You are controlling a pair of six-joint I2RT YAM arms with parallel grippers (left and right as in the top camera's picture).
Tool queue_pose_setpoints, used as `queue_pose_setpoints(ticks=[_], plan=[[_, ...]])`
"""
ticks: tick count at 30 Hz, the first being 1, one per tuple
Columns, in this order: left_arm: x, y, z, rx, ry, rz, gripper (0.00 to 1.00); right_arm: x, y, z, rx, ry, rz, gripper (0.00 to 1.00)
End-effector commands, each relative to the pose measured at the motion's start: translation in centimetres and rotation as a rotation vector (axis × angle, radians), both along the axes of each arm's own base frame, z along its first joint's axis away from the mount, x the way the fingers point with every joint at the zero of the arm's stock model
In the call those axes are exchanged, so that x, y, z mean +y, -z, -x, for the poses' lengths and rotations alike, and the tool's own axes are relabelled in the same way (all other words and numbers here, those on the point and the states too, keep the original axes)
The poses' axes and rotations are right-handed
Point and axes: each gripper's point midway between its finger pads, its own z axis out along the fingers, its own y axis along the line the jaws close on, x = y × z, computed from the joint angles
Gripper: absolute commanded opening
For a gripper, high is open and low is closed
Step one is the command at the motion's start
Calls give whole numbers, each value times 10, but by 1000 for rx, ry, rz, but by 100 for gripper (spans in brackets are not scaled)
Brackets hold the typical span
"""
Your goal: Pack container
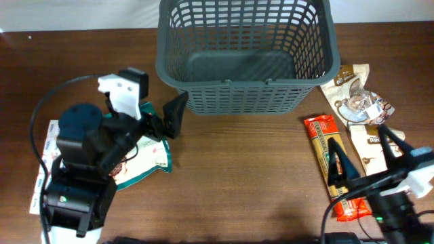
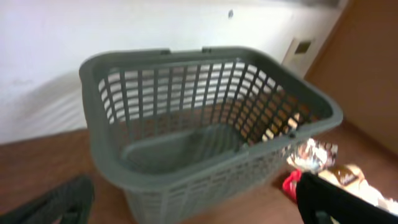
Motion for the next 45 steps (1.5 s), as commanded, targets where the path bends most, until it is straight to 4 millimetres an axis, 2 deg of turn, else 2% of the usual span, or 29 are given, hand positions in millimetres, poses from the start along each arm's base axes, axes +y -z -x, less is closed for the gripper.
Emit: queue_pose_setpoints(ticks=[1,7,13,15,20,24,29,33,39,45], plan=[[5,-15,-6,-17,-43,-57,99,-7,-23,-5,70,41,-10,99],[19,2,-3,71,-111,-102,99,-26,-21,-16,214,153,40,99],[20,17,4,124,-99,-144,99,-29,11,-17,344,167,54,99],[21,25,5,121,-75,-219,99,-37,20,-18,381,217,65,99],[38,55,0,232,-154,-298,99,-57,55,-25,561,326,116,99],[42,65,-5,271,-177,-323,99,-71,74,-32,722,401,172,99],[61,59,-7,265,-277,-372,99,-101,66,-32,857,545,233,99],[90,58,1,302,-408,-454,99,-132,49,-24,900,678,215,99],[131,90,25,491,-511,-540,99,-159,42,-16,884,786,59,99],[158,104,23,587,-641,-418,99,-167,43,-14,886,826,27,99]])
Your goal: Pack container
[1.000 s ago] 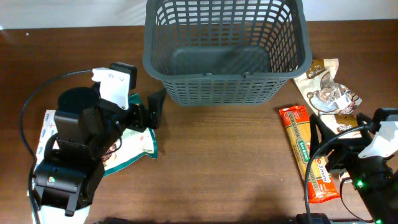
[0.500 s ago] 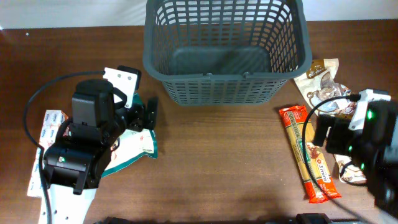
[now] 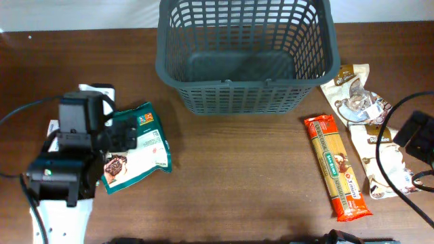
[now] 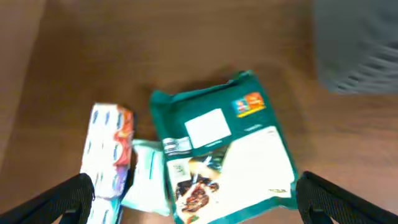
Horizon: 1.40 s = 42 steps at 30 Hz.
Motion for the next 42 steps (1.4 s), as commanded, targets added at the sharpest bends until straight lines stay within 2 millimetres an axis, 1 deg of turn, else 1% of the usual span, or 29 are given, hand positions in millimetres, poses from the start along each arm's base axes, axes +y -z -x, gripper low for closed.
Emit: queue_pose_setpoints(ticks=[1,5,9,11,13,16,20,22,26,35,38,42], plan=[[9,4,-4,0,-86,55,99,-1,-4,-2,-23,14,-11,99],[-9,12,-9,27,-19,140,99,-1,-4,-2,-22,12,-11,99],[-10,19,-14,46,-26,149,99,2,-4,-4,-27,-2,-25,99],[-10,25,-17,57,-92,196,99,3,-4,-4,-28,-4,-28,99],[-10,36,-22,72,-190,262,99,3,-4,-4,-28,-3,-27,99],[-9,51,-33,102,-258,298,99,3,-4,-4,-28,-4,-28,99],[-7,80,-47,172,-325,304,99,3,-4,-4,-28,-4,-28,99],[-7,97,-57,202,-357,313,99,6,-3,-5,-33,-16,-40,99],[-7,119,-67,241,-397,323,99,6,-3,-6,-34,-19,-43,99],[-7,167,-84,334,-411,308,99,7,-2,-8,-33,-22,-52,99],[-18,181,-89,374,-371,352,99,7,-2,-8,-34,-24,-54,99],[-37,191,-96,395,-316,412,99,7,-2,-8,-34,-24,-54,99]])
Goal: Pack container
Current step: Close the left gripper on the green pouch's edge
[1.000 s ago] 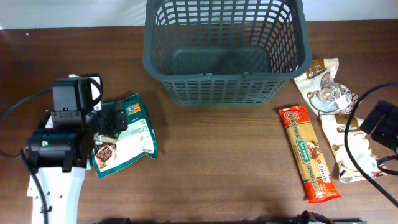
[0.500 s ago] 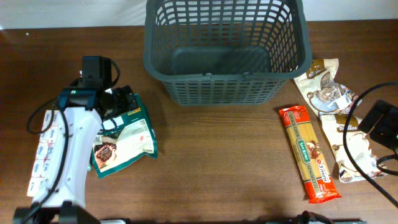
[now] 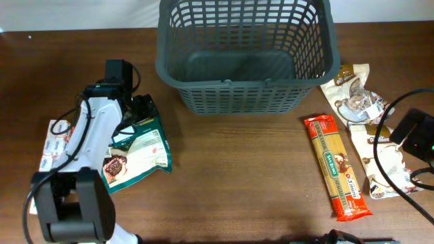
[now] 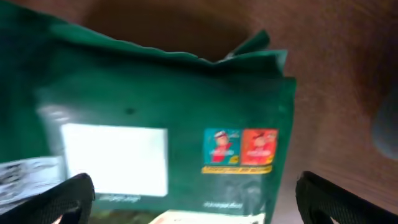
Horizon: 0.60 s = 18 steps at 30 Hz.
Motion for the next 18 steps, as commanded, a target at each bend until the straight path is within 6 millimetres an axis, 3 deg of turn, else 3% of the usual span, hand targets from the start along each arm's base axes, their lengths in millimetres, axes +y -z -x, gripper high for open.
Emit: queue_pose_setpoints(ticks=[1,10,18], plan=[[-22,6,-6,-2,49,79,99,-1,-5,-1,-23,10,-7,99],[-53,8,-11,-18,129,77,99,-1,-5,-1,-23,11,-7,99],[-55,43,-4,81,96,73,99,-1,-5,-1,-23,11,-7,99]])
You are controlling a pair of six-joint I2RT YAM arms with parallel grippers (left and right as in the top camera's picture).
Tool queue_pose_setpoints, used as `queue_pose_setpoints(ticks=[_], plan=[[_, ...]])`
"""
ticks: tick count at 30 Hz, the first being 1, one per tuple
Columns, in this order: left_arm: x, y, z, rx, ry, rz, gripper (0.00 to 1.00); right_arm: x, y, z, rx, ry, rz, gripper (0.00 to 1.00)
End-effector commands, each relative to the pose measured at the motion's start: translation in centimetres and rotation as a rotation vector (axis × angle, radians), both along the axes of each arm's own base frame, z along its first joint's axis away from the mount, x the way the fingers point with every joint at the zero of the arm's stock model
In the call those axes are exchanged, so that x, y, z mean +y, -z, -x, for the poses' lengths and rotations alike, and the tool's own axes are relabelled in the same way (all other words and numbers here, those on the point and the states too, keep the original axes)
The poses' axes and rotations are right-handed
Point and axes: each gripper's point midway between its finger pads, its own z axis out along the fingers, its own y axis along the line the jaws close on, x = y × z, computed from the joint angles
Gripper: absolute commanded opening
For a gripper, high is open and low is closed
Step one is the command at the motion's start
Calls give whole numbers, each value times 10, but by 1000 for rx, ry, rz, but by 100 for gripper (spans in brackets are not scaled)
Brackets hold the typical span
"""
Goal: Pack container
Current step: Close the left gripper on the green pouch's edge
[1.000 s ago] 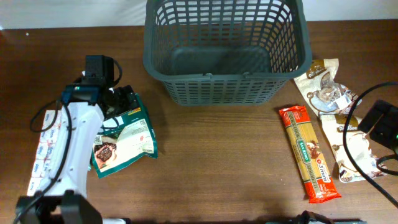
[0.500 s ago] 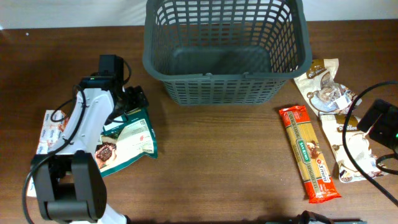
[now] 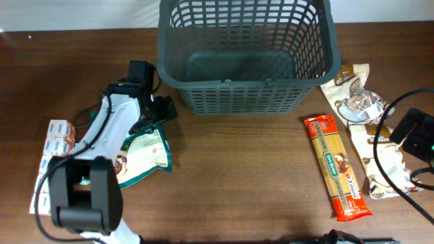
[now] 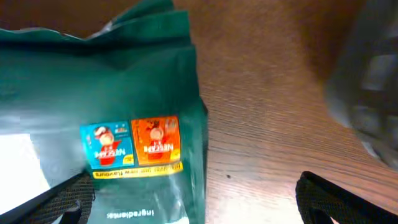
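Note:
The grey mesh basket (image 3: pixel 244 85) stands at the back of the table; in the left wrist view it is a blur (image 4: pixel 373 93) at the right. A green food pouch (image 3: pixel 144 152) lies flat to the basket's front left. My left gripper (image 3: pixel 161 110) is low over the pouch's top right corner, open. In the left wrist view the pouch (image 4: pixel 93 93) fills the left half. Its right edge lies between the wide-apart fingers (image 4: pixel 59 202), and the gripper (image 4: pixel 196 202) holds nothing. A black part of the right arm (image 3: pixel 415 133) shows at the right edge, fingers unseen.
A white, blue and orange pack (image 3: pixel 54 146) lies left of the pouch. To the basket's right are a long red pasta pack (image 3: pixel 337 166) and two brown-and-white snack bags (image 3: pixel 356 95) (image 3: pixel 380 163). Cables run along the right edge.
My left gripper has shifted right, from the pouch's top edge to its top right corner, nearer the basket. The wrist view now shows the pouch's right edge and bare wood.
First my left arm was raised facing the basket and my right arm hung open over the pasta pack. Then the right arm stood back at the right edge and the left looked down on the pouch. The left was then low at the pouch's top edge, now its corner.

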Motion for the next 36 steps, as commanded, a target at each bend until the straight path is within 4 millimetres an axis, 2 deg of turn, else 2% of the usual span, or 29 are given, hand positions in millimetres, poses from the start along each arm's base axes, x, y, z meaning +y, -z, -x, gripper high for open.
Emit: queue_pose_setpoints(ticks=[1,13,20,25,28,32,36], plan=[[-2,21,3,62,-23,5,99,-1,-5,-1,-22,11,-4,99],[11,58,11,155,-38,-72,99,-1,-5,-1,-22,11,-5,99],[13,65,17,191,-45,-86,99,-1,-5,-1,-22,11,-5,99],[15,63,29,240,-43,-96,99,-1,-4,-2,-18,11,-6,99],[26,58,37,274,-44,-159,99,-2,-3,-4,-11,11,-10,99],[46,36,39,303,-44,-290,99,-2,1,-8,1,6,-20,99],[50,15,30,292,-38,-320,99,-3,3,-10,9,7,-23,99]])
